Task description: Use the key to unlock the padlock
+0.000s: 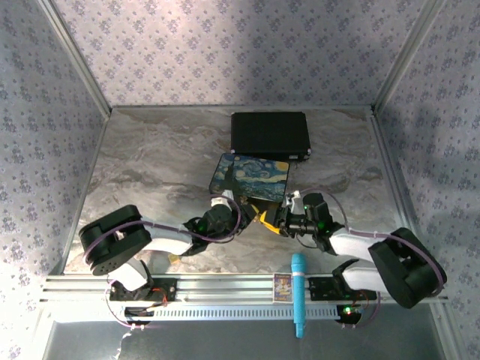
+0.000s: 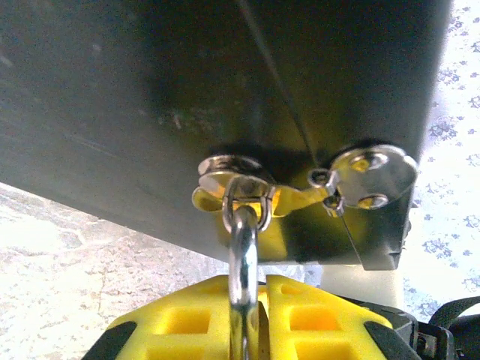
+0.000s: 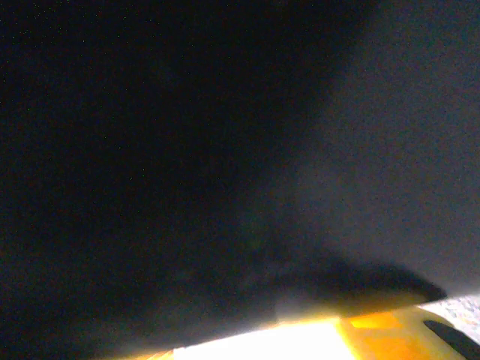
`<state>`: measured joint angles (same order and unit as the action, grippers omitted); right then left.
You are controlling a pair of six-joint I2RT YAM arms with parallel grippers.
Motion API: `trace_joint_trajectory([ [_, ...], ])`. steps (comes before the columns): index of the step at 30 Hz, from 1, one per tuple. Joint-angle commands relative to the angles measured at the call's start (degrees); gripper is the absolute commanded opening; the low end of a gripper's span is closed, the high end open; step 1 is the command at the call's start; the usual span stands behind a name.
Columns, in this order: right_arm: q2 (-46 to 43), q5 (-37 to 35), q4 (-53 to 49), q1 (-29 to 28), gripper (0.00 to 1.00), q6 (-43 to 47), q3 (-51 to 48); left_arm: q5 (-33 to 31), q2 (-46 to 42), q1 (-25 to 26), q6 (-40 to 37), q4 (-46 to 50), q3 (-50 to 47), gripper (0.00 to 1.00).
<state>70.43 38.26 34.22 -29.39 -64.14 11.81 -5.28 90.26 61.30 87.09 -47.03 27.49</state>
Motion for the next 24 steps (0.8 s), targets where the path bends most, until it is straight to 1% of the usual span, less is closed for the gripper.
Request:
trace_joint_trajectory([
  [1, -3.4, -2.3, -1.5, 0.2, 0.44, 2.3, 0.1, 5.4, 0.9, 1.9, 0.5, -4.5, 2.4, 0.0],
  [4, -4.4, -1.8, -1.4, -0.1, 0.45, 1.8, -0.4, 4.8, 1.4, 1.9, 0.9, -3.9, 2.5, 0.0],
  [7, -4.6, -0.8, 1.0, 0.0, 0.58, 1.0, -1.3, 3.1, 1.6, 1.9, 1.5, -4.4, 1.7, 0.0],
  [8, -4.4, -0.5, 1.9, 0.3, 0.6, 0.5, -1.6, 2.5, 1.6, 1.9, 1.6, -5.0, 1.3, 0.0],
  [11, -2.1, 1.9, 8.8, 0.8, 0.6, -2.2, -2.3, 1.7, 1.8, 1.9, 1.7, -6.8, 0.9, 0.0],
  [13, -1.0, 2.2, 11.5, 1.2, 0.63, -3.5, -2.6, 1.3, 1.6, 2.0, 2.0, -6.4, 1.0, 0.0],
  [15, -1.0, 2.3, 9.3, 2.2, 0.65, -3.2, -2.3, 0.6, 1.1, 2.1, 2.0, -6.0, 0.9, 0.0],
  [18, -3.4, 1.1, 8.7, 3.8, 0.66, -3.8, -4.1, -0.7, 0.0, 2.2, 2.2, -3.9, 0.3, 0.0],
  [19, -4.9, 0.9, 6.9, 4.3, 0.66, -3.6, -4.5, -1.2, -0.5, 2.1, 2.2, -3.6, 0.1, 0.0],
  [21, -8.7, -0.3, -0.8, 4.9, 0.65, -1.6, -4.4, -1.7, -0.9, 2.1, 2.2, -3.5, -0.3, 0.0],
  [22, -11.0, -1.2, -5.5, 4.9, 0.63, 0.3, -3.8, -1.9, -1.0, 2.2, 2.1, -3.9, -0.3, 0.0],
  [23, -12.9, -2.1, -9.4, 4.7, 0.55, 1.4, -3.7, -2.0, -1.1, 2.2, 2.2, -3.9, -0.2, 0.0],
  [24, -14.2, -2.6, -11.4, 4.4, 0.51, 2.1, -3.8, -2.0, -1.1, 2.1, 2.1, -3.6, 0.0, 0.0],
])
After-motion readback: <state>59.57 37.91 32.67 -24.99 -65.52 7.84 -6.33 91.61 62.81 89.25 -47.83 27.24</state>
